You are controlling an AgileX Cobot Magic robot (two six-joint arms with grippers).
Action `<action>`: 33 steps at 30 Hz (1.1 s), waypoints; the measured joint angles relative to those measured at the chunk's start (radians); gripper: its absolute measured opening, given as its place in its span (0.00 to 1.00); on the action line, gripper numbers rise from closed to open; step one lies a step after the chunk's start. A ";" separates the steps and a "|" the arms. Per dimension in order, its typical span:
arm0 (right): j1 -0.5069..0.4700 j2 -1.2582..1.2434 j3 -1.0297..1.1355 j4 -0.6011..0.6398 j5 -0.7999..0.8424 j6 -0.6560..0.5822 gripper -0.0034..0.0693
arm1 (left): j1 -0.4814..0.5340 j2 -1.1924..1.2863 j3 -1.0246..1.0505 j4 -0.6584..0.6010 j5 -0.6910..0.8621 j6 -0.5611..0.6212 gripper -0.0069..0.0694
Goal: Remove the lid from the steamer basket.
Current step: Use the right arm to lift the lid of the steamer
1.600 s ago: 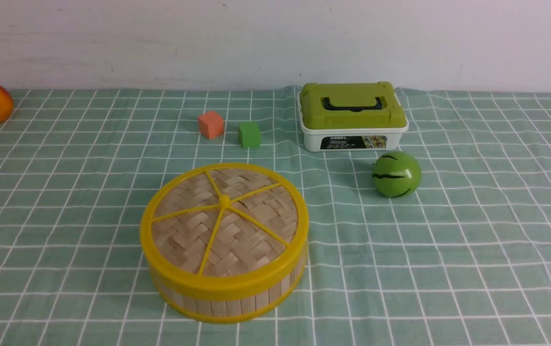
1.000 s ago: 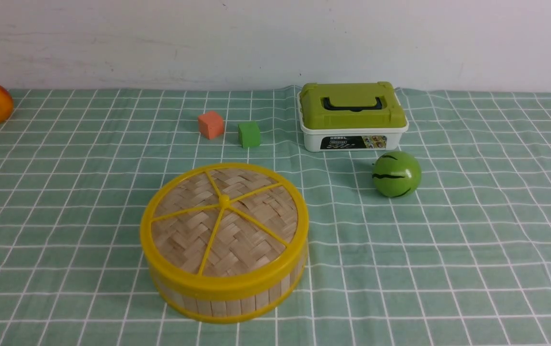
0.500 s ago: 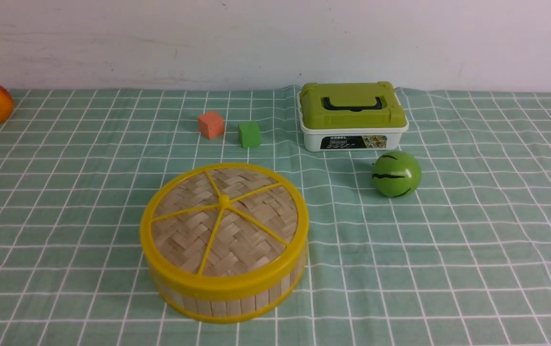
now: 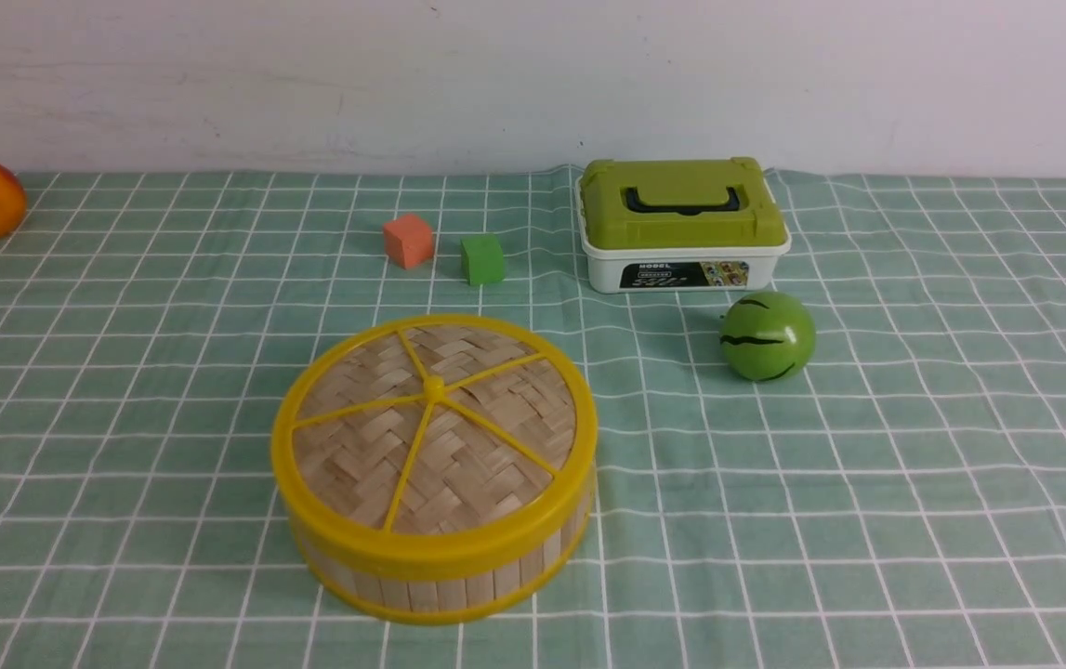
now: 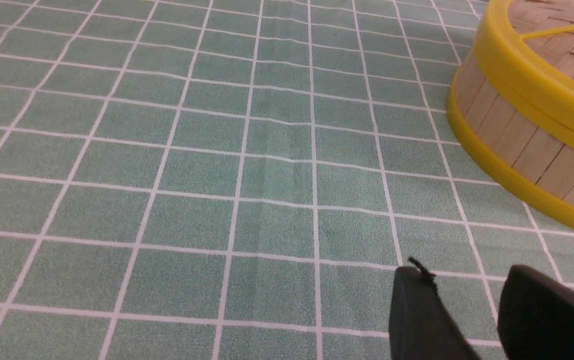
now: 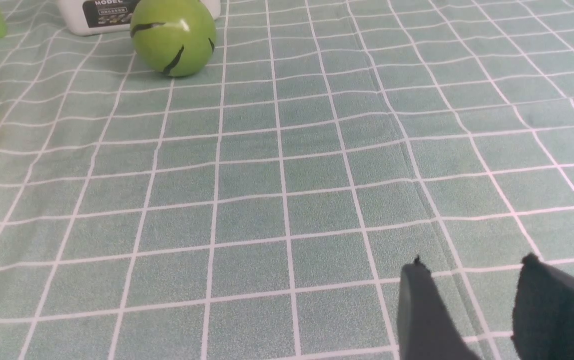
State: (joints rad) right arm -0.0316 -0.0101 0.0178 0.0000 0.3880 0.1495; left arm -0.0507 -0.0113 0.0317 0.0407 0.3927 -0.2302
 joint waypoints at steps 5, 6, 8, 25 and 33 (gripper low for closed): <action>0.000 0.000 0.000 0.000 0.000 0.000 0.38 | 0.000 0.000 0.000 0.000 0.000 0.000 0.40; 0.000 0.000 0.000 0.000 0.000 0.000 0.38 | 0.000 0.000 0.000 0.000 0.000 0.000 0.40; 0.000 0.000 0.000 0.000 0.000 0.000 0.38 | 0.000 0.000 0.000 0.000 0.000 0.000 0.40; 0.000 0.000 0.000 0.000 0.000 0.000 0.38 | 0.000 0.000 0.000 0.000 0.000 0.000 0.40; 0.000 0.000 0.000 0.123 0.000 0.087 0.38 | 0.000 0.000 0.000 0.000 0.000 0.000 0.40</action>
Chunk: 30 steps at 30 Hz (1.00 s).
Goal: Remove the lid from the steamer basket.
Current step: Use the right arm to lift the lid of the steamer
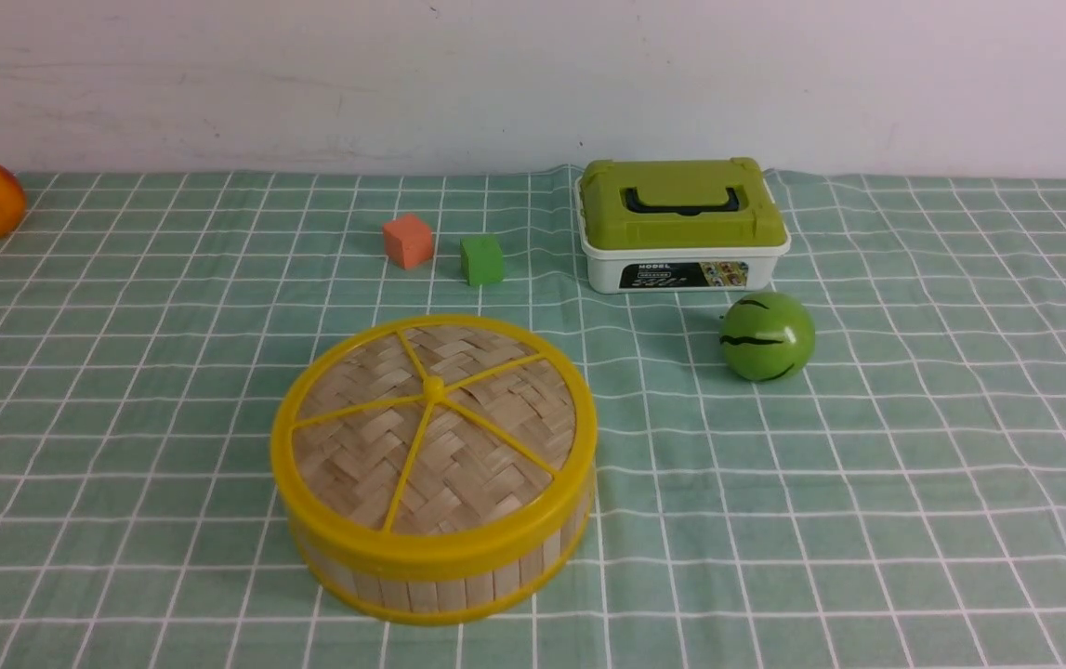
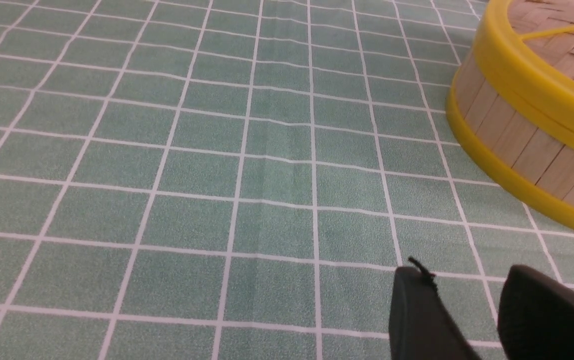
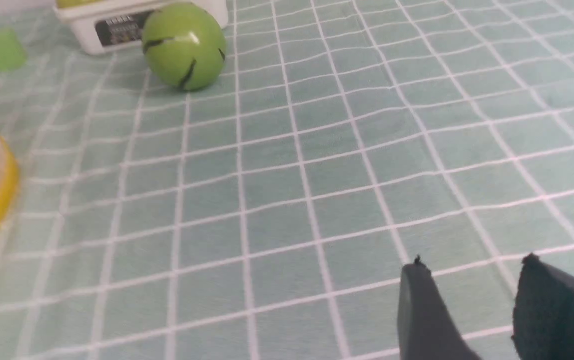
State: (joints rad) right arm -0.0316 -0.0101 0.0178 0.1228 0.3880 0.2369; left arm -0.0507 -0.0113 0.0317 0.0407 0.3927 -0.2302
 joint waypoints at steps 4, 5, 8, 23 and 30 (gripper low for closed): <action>0.000 0.000 0.000 0.302 0.014 0.230 0.38 | 0.000 0.000 0.000 0.000 0.000 0.000 0.40; 0.000 0.000 0.002 0.381 0.019 0.293 0.38 | 0.000 0.000 0.000 0.000 0.000 0.000 0.40; 0.000 0.000 0.007 0.510 0.022 0.407 0.38 | 0.000 0.000 0.000 0.000 0.000 0.000 0.40; 0.000 0.003 -0.065 0.473 0.031 0.159 0.37 | 0.000 0.000 0.000 0.000 0.000 0.000 0.40; 0.000 0.407 -0.631 0.272 0.411 -0.285 0.09 | 0.000 0.000 0.000 0.000 0.000 0.000 0.40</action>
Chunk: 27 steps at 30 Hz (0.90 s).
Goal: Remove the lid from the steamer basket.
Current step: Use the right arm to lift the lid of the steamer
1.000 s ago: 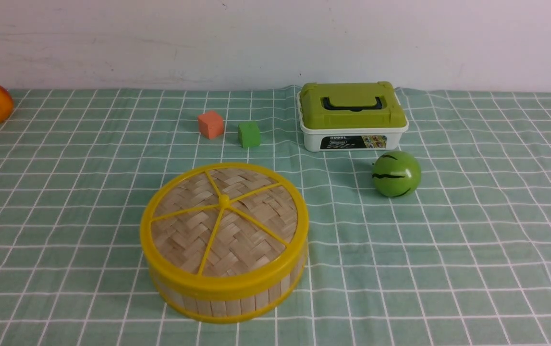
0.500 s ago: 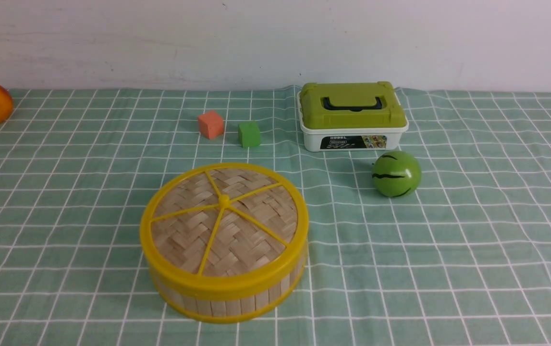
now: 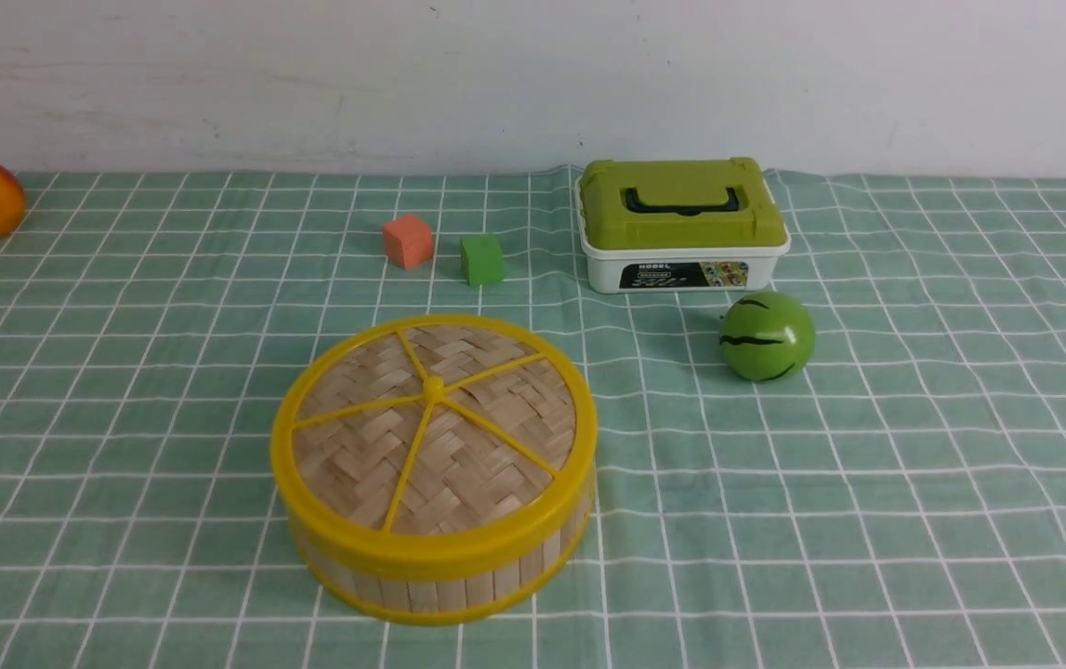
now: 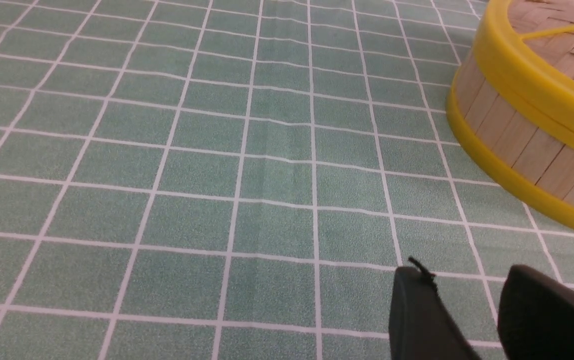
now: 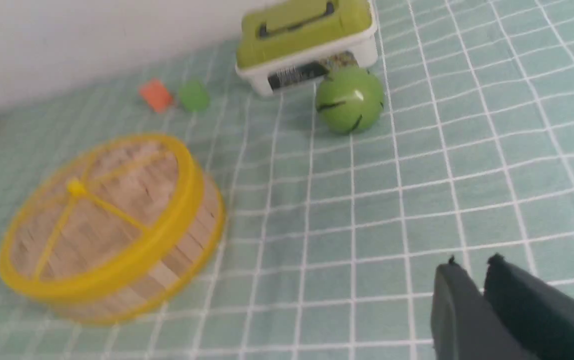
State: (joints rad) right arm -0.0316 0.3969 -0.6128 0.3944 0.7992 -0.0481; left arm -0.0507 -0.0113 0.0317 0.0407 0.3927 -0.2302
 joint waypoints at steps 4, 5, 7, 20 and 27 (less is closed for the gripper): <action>0.000 0.237 -0.292 0.006 0.217 -0.211 0.02 | 0.000 0.000 0.000 0.000 0.000 0.000 0.40; 0.000 0.302 -0.348 0.018 0.256 -0.258 0.02 | 0.000 0.000 0.000 0.000 0.000 0.000 0.40; 0.000 0.403 -0.453 0.065 0.332 -0.319 0.02 | 0.000 0.000 0.000 0.000 0.000 0.000 0.40; 0.449 1.078 -1.144 -0.156 0.452 -0.286 0.05 | 0.000 0.000 0.000 0.000 0.000 0.000 0.40; 0.645 1.392 -1.400 -0.343 0.455 -0.171 0.10 | 0.000 0.000 0.000 0.000 0.000 0.000 0.40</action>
State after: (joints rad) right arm 0.6130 1.7889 -2.0124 0.0519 1.2546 -0.2196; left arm -0.0507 -0.0113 0.0317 0.0407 0.3927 -0.2302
